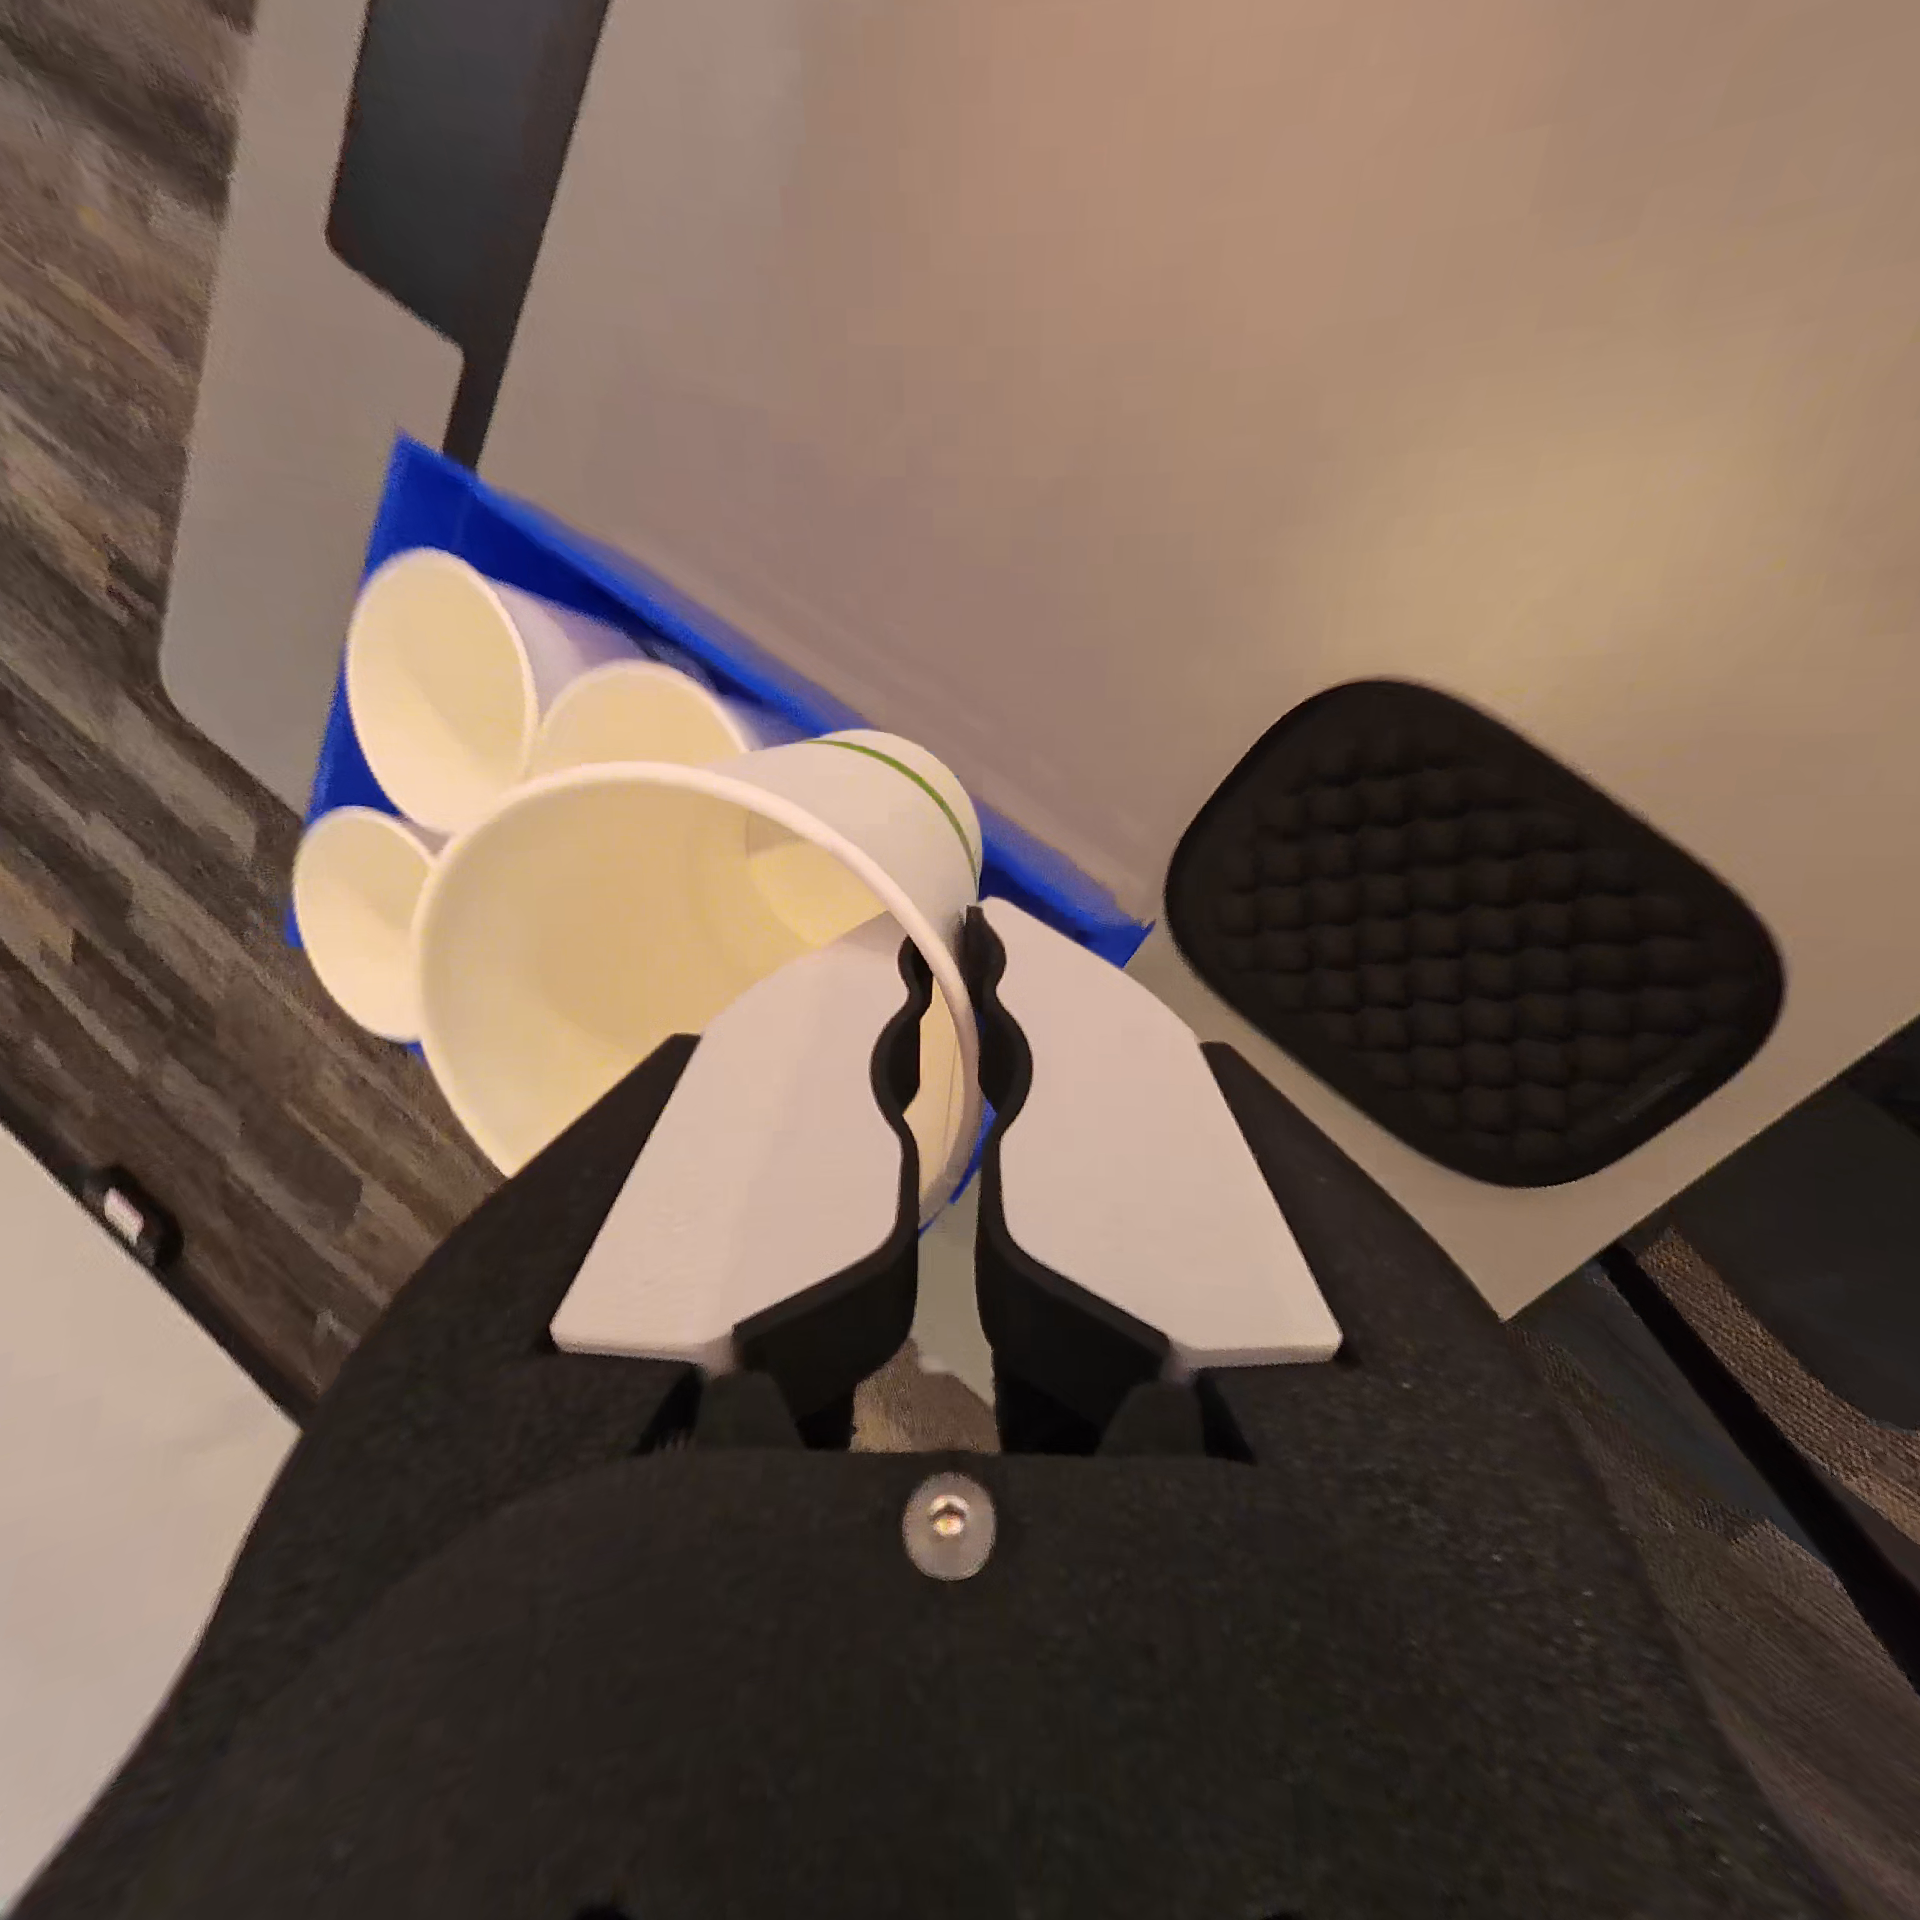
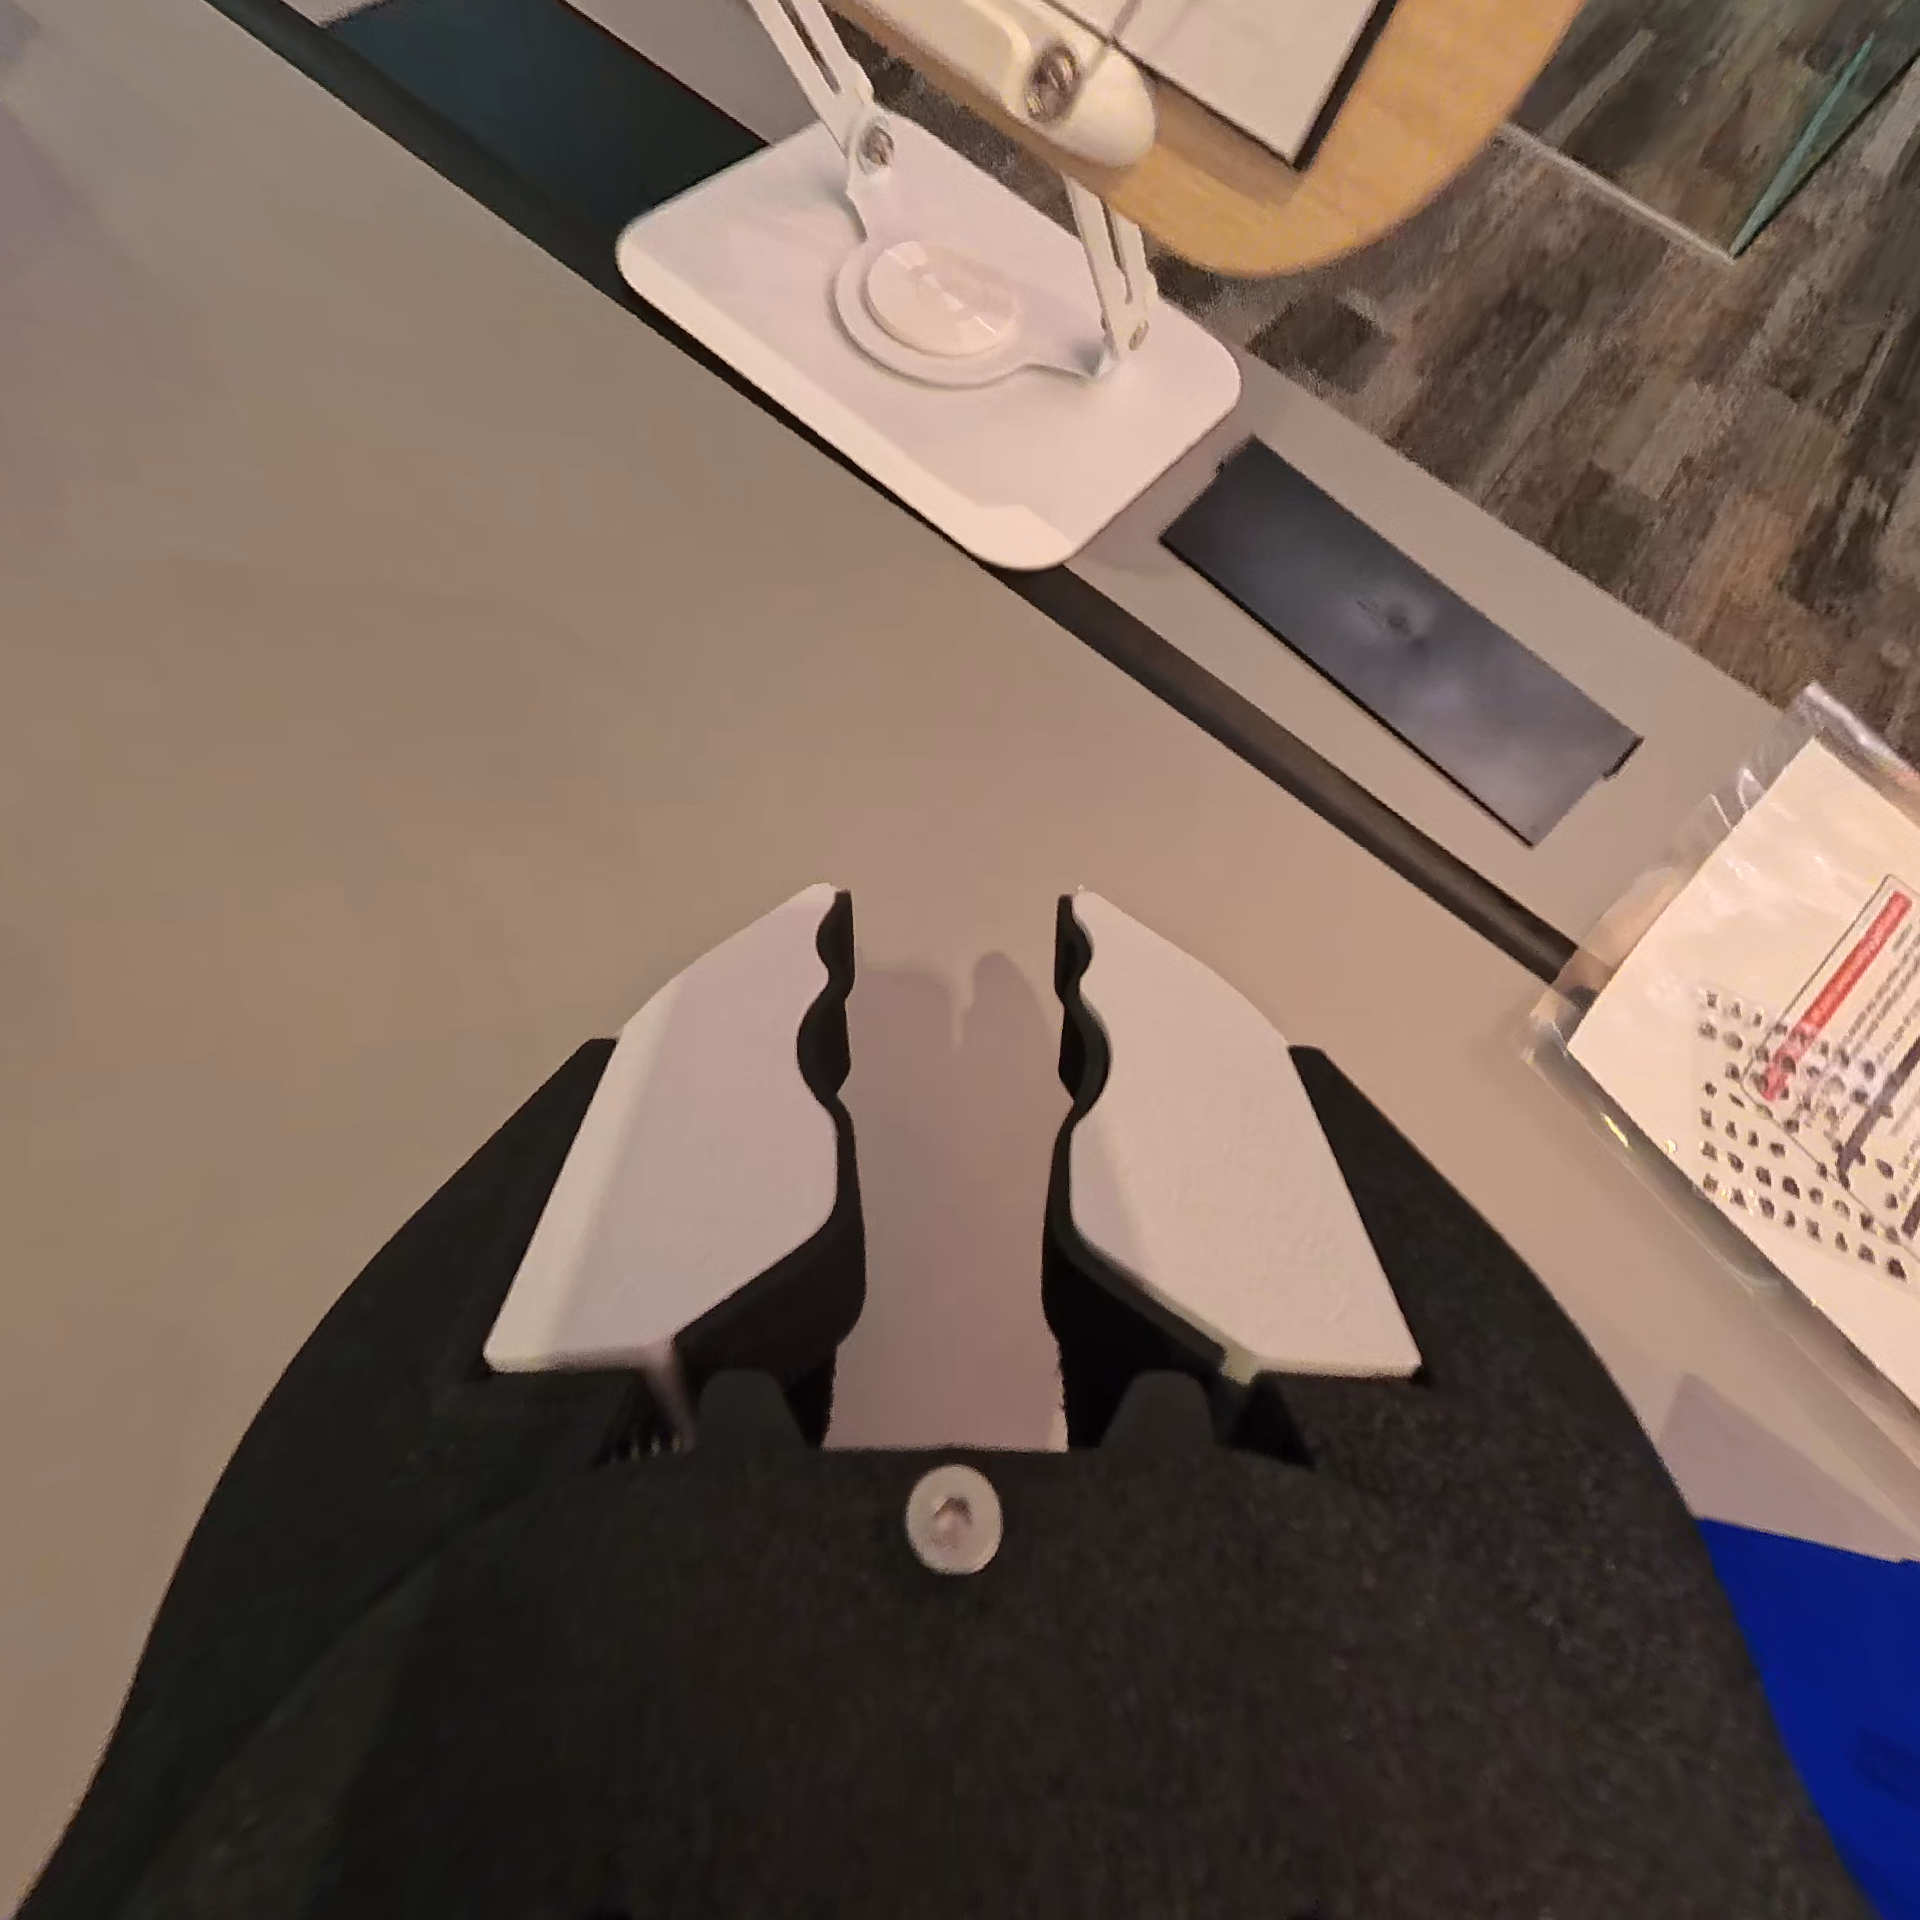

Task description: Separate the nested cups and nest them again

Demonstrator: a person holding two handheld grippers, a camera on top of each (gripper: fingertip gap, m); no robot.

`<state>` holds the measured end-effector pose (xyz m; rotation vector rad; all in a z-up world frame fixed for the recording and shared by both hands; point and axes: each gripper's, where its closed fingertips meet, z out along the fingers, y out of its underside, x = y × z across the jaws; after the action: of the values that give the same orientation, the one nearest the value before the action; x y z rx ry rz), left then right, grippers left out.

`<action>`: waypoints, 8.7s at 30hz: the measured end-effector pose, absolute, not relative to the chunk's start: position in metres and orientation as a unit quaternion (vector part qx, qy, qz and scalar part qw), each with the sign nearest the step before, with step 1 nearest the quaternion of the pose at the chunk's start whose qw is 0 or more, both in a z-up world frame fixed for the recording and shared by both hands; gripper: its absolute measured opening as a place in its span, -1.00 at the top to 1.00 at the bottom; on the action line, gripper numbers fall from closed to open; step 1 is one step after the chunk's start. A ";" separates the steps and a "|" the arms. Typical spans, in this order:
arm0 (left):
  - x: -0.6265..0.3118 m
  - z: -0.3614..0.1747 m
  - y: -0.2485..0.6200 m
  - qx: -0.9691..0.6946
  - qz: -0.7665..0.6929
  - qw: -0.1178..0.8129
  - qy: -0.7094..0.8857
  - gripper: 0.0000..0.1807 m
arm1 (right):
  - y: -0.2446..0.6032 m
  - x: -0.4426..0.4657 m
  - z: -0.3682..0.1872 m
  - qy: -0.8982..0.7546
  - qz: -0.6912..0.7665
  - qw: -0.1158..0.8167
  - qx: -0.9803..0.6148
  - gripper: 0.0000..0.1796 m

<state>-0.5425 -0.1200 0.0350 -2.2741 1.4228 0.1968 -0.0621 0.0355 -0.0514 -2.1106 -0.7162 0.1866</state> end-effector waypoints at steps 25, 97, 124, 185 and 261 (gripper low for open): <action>-0.254 0.070 -0.152 -0.601 -0.047 0.217 0.767 0.95 | -0.119 -0.238 0.060 -0.556 0.363 0.500 -0.556 0.08; -0.295 0.068 -0.135 -0.659 -0.089 0.519 0.537 0.26 | -0.028 0.114 0.126 -0.176 0.099 0.710 -0.675 0.00; -0.260 0.078 -0.169 -0.653 -0.066 0.504 0.562 0.26 | 0.010 0.293 -0.093 0.012 -0.039 0.549 -0.835 -0.02; -0.656 -0.063 -0.095 -0.957 0.119 0.115 0.240 0.70 | -0.090 -0.083 0.129 -0.384 0.204 0.576 -0.692 0.06; -0.242 0.056 -0.253 -0.536 -0.046 0.134 0.832 0.98 | -0.227 -0.250 0.057 -0.643 0.571 0.277 -0.429 -0.01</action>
<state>-0.2419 -0.2533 0.0556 -1.5543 2.4123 -0.1339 -0.2498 -0.2275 0.0566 -1.1531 -1.7266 1.5323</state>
